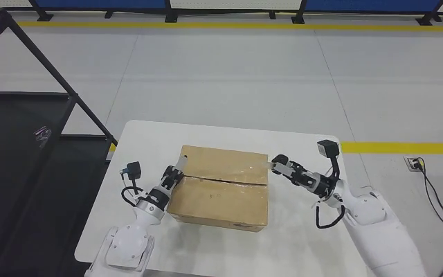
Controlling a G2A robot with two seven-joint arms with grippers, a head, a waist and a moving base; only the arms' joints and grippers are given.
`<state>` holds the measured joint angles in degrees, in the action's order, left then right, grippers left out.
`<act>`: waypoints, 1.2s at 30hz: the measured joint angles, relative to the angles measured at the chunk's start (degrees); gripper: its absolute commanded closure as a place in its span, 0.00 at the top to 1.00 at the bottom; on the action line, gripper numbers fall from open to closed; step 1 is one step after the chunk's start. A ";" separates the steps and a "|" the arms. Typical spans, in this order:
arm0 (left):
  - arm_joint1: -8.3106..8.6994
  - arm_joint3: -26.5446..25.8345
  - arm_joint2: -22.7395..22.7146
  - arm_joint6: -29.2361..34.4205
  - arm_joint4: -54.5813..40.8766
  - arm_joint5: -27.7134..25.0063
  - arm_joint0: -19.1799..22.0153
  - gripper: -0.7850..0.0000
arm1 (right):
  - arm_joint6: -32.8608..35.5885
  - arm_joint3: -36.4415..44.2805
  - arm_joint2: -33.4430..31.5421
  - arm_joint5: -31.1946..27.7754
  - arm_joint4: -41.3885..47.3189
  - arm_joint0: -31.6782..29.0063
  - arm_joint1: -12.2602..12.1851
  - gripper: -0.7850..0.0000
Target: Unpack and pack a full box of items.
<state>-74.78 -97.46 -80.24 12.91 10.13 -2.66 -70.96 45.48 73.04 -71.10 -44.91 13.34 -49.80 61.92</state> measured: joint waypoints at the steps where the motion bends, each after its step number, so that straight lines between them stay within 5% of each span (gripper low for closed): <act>1: 0.00 0.05 0.04 0.04 -0.01 0.04 0.06 1.00 | 0.04 0.11 -0.15 0.14 0.05 -0.12 -0.06 0.49; 3: 0.00 0.15 0.09 0.09 0.04 0.02 0.15 1.00 | 0.09 0.22 -0.41 0.48 0.03 -0.29 -0.15 0.50; 11: 0.00 0.46 0.37 0.11 0.12 -0.03 0.38 1.00 | -1.45 1.35 -2.11 3.21 -1.98 -1.72 -0.65 1.00; 25: 0.02 0.49 0.61 0.16 0.29 -0.07 0.35 1.00 | -12.33 3.68 -5.46 7.75 -8.76 -5.69 -1.03 1.00; 36: 0.01 0.28 0.89 -0.04 0.21 -0.31 0.08 1.00 | -12.22 4.37 -5.40 7.27 -8.00 -6.42 -0.99 1.00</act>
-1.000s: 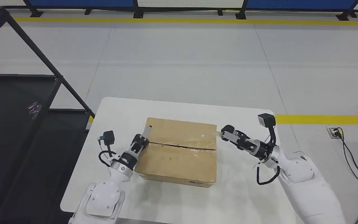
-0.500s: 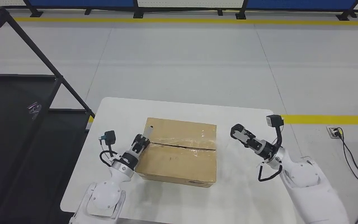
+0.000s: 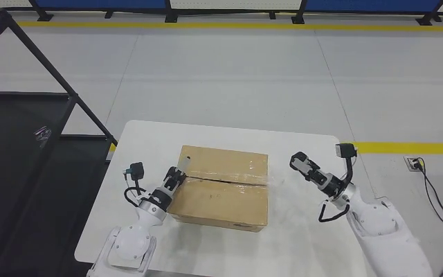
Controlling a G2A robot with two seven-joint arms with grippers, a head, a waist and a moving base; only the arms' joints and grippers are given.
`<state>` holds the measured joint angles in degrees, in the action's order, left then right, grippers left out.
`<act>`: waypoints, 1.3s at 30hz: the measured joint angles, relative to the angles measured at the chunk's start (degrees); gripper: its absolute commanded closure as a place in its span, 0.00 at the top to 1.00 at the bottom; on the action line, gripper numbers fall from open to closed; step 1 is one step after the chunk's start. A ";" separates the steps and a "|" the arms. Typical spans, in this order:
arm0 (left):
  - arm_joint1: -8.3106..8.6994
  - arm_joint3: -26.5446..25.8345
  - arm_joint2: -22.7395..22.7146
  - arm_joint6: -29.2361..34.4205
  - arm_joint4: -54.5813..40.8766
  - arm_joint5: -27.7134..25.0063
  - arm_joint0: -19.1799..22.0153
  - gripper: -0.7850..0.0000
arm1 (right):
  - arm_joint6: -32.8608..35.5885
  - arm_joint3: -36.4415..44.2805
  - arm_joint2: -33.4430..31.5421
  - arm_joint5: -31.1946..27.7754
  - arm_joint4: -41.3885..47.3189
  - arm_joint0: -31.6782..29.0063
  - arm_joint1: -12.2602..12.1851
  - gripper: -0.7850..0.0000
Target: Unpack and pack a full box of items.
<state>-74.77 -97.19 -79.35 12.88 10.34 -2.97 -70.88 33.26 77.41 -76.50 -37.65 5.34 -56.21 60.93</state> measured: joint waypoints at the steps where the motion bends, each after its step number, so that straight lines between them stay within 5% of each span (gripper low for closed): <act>1: 0.00 -0.02 0.02 -0.03 0.00 0.00 -0.01 1.00 | 0.05 0.36 -0.27 -0.91 0.67 -0.73 -0.04 1.00; 6: 0.00 -0.15 0.00 -0.09 -0.08 0.19 -0.01 1.00 | -0.99 0.87 -2.26 -6.04 6.00 -3.99 -0.27 1.00; 15: 0.00 -0.18 0.46 0.37 0.37 0.60 0.41 1.00 | -2.29 1.64 -2.59 -4.44 3.79 -3.89 -0.32 1.00; 18: -0.01 -0.47 0.65 0.36 0.65 0.94 0.48 1.00 | -8.35 6.63 -4.17 2.27 -6.14 -4.65 -0.65 1.00; 20: -0.02 -0.69 0.73 0.29 0.80 1.11 0.49 1.00 | -13.54 13.37 -4.13 7.69 -20.60 -7.24 -0.87 1.00; 25: -0.04 -0.70 0.87 0.12 0.88 1.19 0.46 1.00 | -12.92 20.81 -2.94 7.10 -50.55 -11.87 -1.48 1.00; 39: -0.09 -0.51 1.23 -0.32 1.19 1.51 0.49 1.00 | -16.16 21.80 -2.58 7.30 -57.81 -11.10 -1.53 1.00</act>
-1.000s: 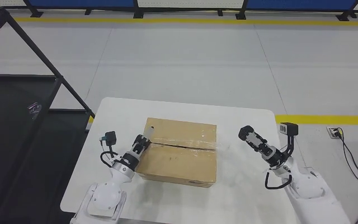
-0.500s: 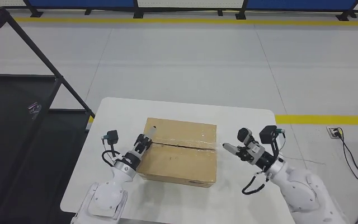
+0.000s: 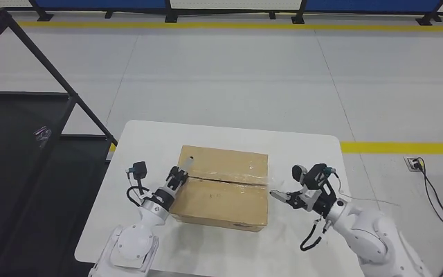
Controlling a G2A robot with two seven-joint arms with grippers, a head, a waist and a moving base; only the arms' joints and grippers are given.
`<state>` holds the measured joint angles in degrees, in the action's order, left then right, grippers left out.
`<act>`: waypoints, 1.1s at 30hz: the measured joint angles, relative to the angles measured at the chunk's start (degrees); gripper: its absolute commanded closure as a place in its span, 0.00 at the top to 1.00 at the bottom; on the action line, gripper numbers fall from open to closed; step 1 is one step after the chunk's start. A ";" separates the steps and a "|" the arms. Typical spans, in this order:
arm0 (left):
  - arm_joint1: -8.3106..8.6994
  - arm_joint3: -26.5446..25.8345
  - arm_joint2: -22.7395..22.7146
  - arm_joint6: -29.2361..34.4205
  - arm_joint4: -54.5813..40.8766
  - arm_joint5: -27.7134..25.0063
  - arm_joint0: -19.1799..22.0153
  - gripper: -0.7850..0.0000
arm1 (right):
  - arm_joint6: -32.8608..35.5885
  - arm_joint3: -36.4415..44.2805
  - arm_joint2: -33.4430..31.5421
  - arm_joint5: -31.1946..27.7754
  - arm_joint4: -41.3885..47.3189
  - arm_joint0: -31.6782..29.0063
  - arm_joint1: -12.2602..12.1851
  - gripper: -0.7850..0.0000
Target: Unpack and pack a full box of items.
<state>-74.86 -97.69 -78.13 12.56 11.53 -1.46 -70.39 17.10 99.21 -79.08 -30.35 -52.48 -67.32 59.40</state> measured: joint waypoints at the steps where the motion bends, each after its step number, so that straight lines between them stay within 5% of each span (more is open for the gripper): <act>1: 0.00 -0.05 0.03 -0.01 0.03 0.06 0.01 1.00 | -1.88 0.80 0.03 -0.80 -3.37 -0.05 -0.13 1.00; 6: 0.00 -0.15 0.03 0.00 0.16 0.25 0.01 1.00 | -15.68 1.78 -1.32 -12.40 -25.67 -1.45 -1.41 1.00; 10: -0.01 -0.01 0.21 0.01 0.40 0.37 0.06 1.00 | -24.23 0.91 -3.16 -13.59 -37.52 -2.66 -2.10 1.00; 23: -0.07 0.22 0.62 -0.09 0.99 0.97 0.34 1.00 | -25.48 -1.91 -3.07 -13.98 -31.62 -1.57 -1.93 1.00; 33: -0.04 -0.03 0.26 -0.16 0.92 0.72 -0.01 1.00 | -26.37 -4.97 -0.80 -8.27 -41.93 0.87 -1.98 1.00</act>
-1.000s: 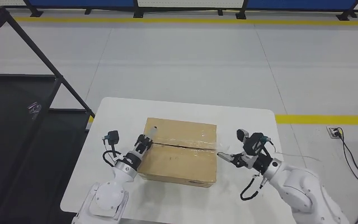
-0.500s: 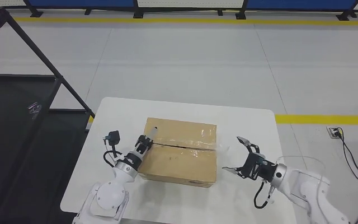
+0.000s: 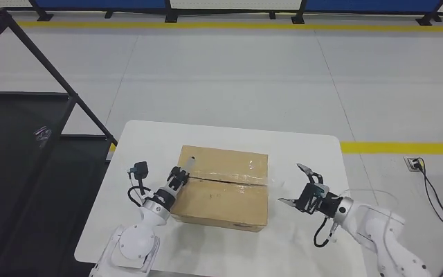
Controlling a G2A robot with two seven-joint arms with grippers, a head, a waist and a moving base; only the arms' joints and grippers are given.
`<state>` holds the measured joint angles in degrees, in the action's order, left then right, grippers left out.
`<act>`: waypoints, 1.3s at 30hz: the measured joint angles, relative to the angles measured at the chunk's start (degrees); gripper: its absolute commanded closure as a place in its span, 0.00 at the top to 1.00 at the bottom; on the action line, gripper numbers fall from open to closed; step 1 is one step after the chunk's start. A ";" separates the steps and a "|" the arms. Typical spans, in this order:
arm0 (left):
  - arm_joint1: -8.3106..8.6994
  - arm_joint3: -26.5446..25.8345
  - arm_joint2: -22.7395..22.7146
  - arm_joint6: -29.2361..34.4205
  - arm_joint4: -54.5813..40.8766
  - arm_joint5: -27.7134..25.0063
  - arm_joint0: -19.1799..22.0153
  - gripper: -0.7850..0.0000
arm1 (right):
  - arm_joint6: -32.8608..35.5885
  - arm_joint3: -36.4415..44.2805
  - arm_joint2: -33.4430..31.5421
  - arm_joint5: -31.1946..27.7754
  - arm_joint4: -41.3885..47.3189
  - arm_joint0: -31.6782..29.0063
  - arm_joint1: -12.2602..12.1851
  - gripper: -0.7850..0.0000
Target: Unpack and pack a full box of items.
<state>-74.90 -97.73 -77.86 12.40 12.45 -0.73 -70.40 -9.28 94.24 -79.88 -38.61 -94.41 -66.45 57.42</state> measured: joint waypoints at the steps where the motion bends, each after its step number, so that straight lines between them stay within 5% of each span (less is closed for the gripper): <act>1: 0.00 0.00 -0.01 -0.08 0.00 0.01 -0.03 1.00 | -0.05 -0.01 0.01 0.14 0.11 -0.02 0.01 1.00; 8: -0.03 -0.14 0.07 -0.25 0.07 0.05 -0.08 1.00 | 1.18 0.56 0.14 1.28 -1.07 -0.35 0.04 1.00; 14: -0.05 -0.36 0.20 -0.41 0.39 0.22 -0.09 1.00 | 8.32 9.21 2.87 16.06 -17.78 -5.16 0.13 1.00; 16: -0.05 -0.42 0.13 -0.43 0.45 0.27 -0.16 1.00 | 9.75 11.07 3.90 18.30 -21.27 -6.26 0.20 0.88; 21: -0.04 -0.55 0.05 -0.57 0.67 0.32 -0.34 1.00 | 10.11 13.08 4.54 19.55 -24.81 -7.88 0.24 0.84; 26: -0.07 -0.70 0.26 -0.74 0.90 0.45 -0.47 1.00 | 11.41 14.28 5.51 19.78 -26.55 -7.97 0.48 0.50; 34: -0.07 -1.13 0.09 -0.85 0.93 0.41 -0.82 1.00 | 14.71 14.34 7.28 20.66 -27.52 -6.48 1.19 0.50; 36: -0.06 -1.22 -0.03 -0.88 0.83 0.30 -0.95 1.00 | 15.28 14.30 7.40 20.04 -27.76 -6.28 1.26 0.60; 37: -0.05 -1.27 -0.09 -0.89 0.82 0.23 -1.05 1.00 | 15.39 14.34 7.39 19.43 -27.55 -6.17 1.30 0.74; 39: -0.05 -1.32 -0.16 -0.94 0.77 0.20 -1.16 1.00 | 15.42 14.20 7.10 17.97 -27.18 -5.99 1.29 0.79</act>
<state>-74.95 -99.05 -78.03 11.46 13.21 -0.53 -71.56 6.14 108.44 -72.78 -20.64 -121.59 -72.44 58.71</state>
